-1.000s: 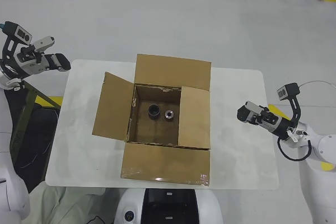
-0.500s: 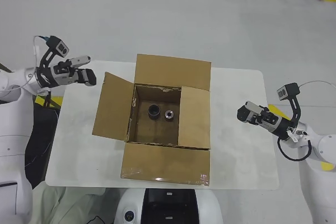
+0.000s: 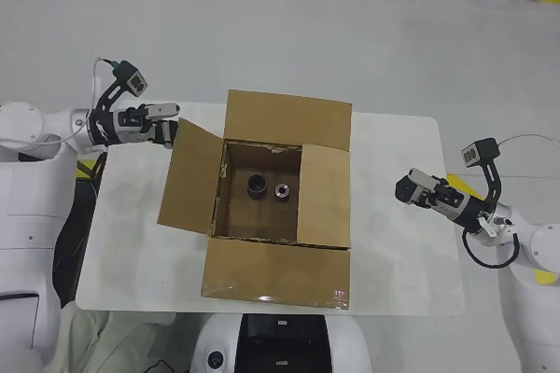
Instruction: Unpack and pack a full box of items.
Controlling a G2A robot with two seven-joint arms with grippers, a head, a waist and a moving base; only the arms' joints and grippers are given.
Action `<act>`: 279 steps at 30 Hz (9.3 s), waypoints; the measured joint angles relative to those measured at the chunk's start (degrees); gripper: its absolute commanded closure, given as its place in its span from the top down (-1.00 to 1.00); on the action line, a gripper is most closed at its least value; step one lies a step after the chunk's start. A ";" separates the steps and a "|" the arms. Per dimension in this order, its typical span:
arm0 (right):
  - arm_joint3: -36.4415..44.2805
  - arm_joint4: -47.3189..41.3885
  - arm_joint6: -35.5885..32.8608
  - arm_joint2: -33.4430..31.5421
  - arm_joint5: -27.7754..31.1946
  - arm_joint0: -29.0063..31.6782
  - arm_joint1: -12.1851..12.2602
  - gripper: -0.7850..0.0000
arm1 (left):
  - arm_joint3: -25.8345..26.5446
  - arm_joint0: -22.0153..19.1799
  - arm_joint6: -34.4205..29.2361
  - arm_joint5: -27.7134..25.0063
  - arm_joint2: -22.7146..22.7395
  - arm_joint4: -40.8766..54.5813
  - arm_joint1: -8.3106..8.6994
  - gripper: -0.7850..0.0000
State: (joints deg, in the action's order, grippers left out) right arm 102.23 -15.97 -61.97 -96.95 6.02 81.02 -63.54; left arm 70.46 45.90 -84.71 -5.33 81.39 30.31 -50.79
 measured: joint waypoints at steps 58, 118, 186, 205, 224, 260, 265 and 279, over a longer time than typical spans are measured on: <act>0.00 0.00 0.00 0.00 0.00 0.00 0.00 1.00 | -2.25 -13.13 9.93 -4.22 -26.35 -13.63 -6.30 1.00; 0.00 0.00 0.00 0.00 0.00 0.00 0.00 1.00 | -49.14 -32.49 27.23 -4.95 -33.73 -4.01 -21.14 1.00; 0.00 0.00 0.00 0.00 0.00 0.00 0.00 1.00 | -20.65 -23.16 -3.29 -4.38 -43.99 16.34 -3.33 1.00; 0.00 0.00 0.00 0.00 0.00 0.00 0.00 1.00 | -20.86 -23.35 -3.29 -4.55 -44.49 16.98 -3.03 1.00; 0.48 0.76 0.63 -0.69 -3.64 2.62 0.51 1.00 | -20.86 -23.35 -3.29 -4.55 -44.49 16.98 -3.03 1.00; 5.74 2.79 0.80 7.20 5.43 23.26 1.06 1.00 | -20.86 -23.35 -3.29 -4.55 -44.49 16.98 -3.03 1.00; 5.89 1.93 0.13 9.69 4.27 22.94 1.13 1.00 | -20.86 -23.35 -3.29 -4.55 -44.49 16.98 -3.03 1.00; 12.42 -5.95 -2.01 10.33 1.36 23.69 1.65 1.00 | -20.86 -23.35 -3.29 -4.55 -44.49 16.98 -3.03 1.00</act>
State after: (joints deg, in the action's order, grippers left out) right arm 114.65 -21.92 -63.98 -86.62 7.38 104.71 -61.90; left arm 49.60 22.55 -88.00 -9.88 36.90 47.29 -53.82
